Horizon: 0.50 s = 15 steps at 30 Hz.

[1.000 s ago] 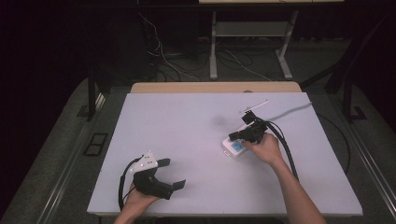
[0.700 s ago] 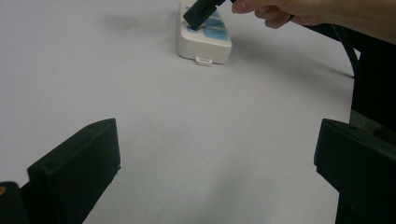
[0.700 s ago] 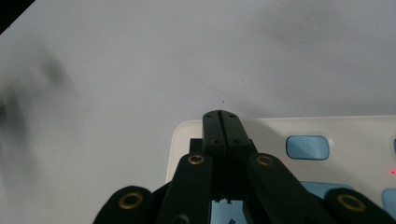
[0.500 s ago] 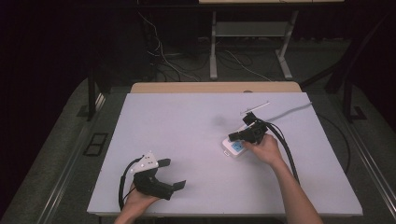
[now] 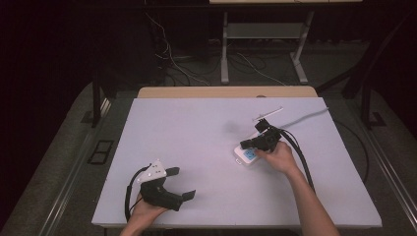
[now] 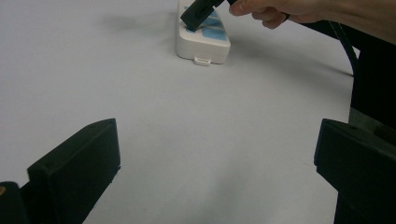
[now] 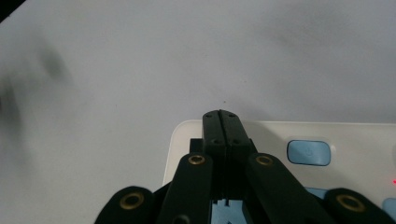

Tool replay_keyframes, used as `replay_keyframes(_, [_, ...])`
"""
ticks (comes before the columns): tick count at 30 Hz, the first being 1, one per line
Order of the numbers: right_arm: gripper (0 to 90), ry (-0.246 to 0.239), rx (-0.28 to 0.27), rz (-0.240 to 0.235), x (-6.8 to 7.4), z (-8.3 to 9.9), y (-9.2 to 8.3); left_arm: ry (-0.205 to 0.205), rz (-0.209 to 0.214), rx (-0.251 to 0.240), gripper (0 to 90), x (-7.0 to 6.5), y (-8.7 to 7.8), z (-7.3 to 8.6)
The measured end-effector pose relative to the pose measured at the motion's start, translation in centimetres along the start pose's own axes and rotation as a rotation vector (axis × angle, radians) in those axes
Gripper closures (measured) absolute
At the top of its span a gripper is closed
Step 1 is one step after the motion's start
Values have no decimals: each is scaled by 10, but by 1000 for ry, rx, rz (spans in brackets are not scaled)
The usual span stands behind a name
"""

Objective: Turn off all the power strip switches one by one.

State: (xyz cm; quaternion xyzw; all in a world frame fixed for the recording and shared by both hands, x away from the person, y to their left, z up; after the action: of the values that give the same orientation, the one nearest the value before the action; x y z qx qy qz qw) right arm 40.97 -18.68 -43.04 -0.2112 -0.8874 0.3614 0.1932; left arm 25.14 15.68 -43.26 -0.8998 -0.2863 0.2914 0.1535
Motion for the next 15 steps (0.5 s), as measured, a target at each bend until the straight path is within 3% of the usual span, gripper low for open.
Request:
replay_keyframes(7, [900,-22,3,17,2,-1,0,-6,0,3,0,1,1,0])
replay_keyframes(10, [900,-11,2,-12,2,0,0,-4,0,3,0,1,1,0])
replay_keyframes(11, [900,-3,-21,-27,2,0,-2,-4,0,4,0,1,1,0])
replay_keyframes(15, [900,-14,-8,-7,3,-1,-3,-4,1,3,0,1,1,0])
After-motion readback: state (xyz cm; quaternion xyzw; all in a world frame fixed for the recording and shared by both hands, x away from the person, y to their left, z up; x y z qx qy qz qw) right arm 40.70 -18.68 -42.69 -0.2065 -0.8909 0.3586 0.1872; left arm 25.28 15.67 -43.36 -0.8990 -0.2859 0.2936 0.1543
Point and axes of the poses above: each handheld gripper's, and its own axes: y roughly forward along the jaws, z roughly out of its underside, x roughly to its left, the point moved 1 cm from there along y, roughly forward along the jaws, and after that the axes turned 15 degrees about -y, right-handed, at the moved point
